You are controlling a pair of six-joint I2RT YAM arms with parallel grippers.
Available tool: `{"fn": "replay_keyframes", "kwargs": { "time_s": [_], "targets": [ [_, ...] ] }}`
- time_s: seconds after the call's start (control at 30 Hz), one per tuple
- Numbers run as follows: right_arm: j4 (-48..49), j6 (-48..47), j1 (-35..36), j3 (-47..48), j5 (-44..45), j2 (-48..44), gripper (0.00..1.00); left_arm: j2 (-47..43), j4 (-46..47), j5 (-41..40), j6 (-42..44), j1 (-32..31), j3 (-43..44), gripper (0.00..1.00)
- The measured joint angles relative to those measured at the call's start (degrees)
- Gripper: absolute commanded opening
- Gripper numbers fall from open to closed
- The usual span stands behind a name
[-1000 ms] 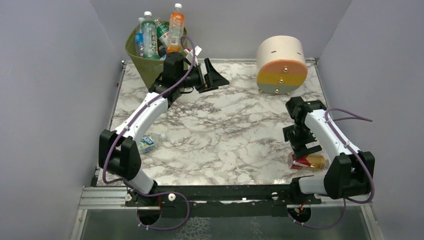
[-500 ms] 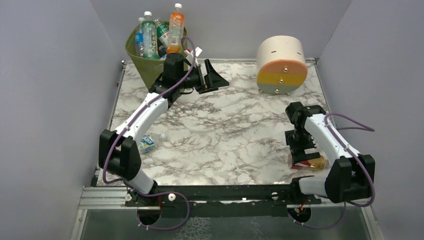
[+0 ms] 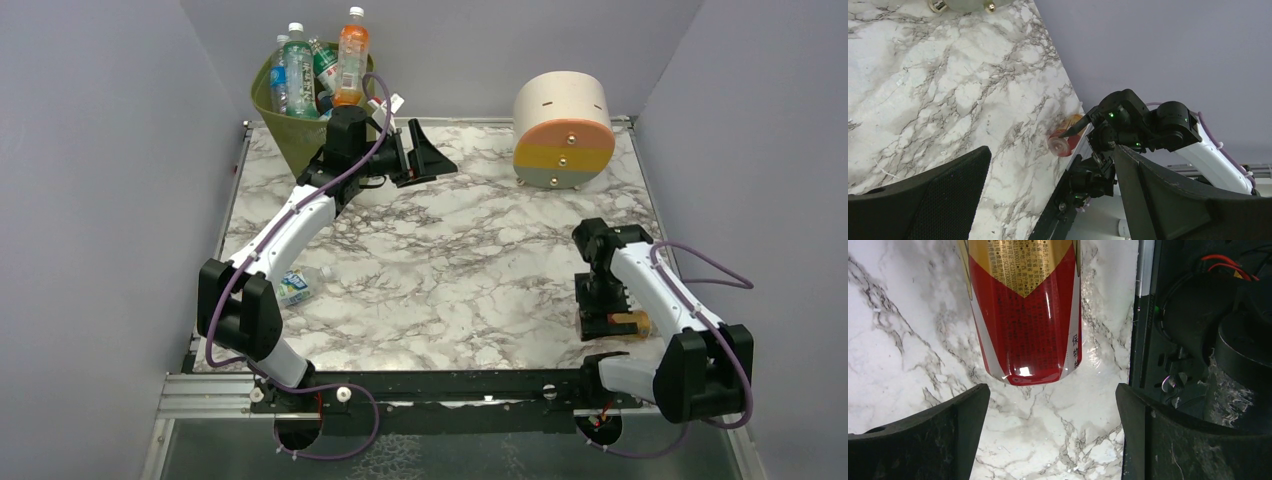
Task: Put the plastic bottles in the bin
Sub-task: Adjust the plastic bottle at the center of the board.
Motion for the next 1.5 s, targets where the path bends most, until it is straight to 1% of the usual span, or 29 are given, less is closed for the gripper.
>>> {"fn": "replay_keyframes", "kwargs": {
  "time_s": [0.23,0.47,0.73,0.9,1.0,1.07,1.17,1.3,1.33,1.4,1.5],
  "targets": [
    [0.09,3.52,-0.20,-0.11,0.02,3.26,0.99,0.24,0.00,0.26,0.20,0.55,0.00,0.99],
    [0.13,4.96,-0.81,0.46,0.09,7.06,0.99,1.07,0.07,0.35,0.15,0.61,0.00,0.99],
    [0.50,4.26,-3.45,1.14,0.55,10.86,1.00,1.57,0.17,0.76,0.13,1.49,-0.04,0.99],
    [0.66,2.75,-5.44,1.14,0.90,12.72,1.00,1.86,1.44,1.20,-0.15,2.10,-1.57,0.98],
    [0.74,1.55,-6.49,1.14,1.22,13.38,0.96,2.34,1.66,1.36,-0.48,2.34,-2.08,0.98],
    [0.79,0.96,-6.84,1.16,1.49,13.73,0.91,2.62,2.01,1.38,-0.63,2.43,-2.08,0.98],
    [1.11,-0.11,-7.08,1.18,1.88,14.49,0.81,2.73,2.36,1.40,-0.68,2.47,-2.08,0.98],
    [2.01,-2.03,-7.10,1.75,2.14,16.26,0.74,2.73,2.67,1.44,-0.70,2.73,-2.08,0.98],
    [2.01,-2.54,-7.13,2.14,2.19,16.79,0.69,2.73,2.67,1.44,-0.72,2.75,-2.08,0.98],
    [2.05,-4.22,-7.10,3.50,2.34,18.12,0.54,2.73,2.67,1.44,-0.76,2.84,-2.08,0.98],
    [2.82,-8.33,-7.13,5.79,2.91,20.11,0.38,2.71,2.67,1.46,-0.98,3.06,-2.08,0.98]
  ]
}}
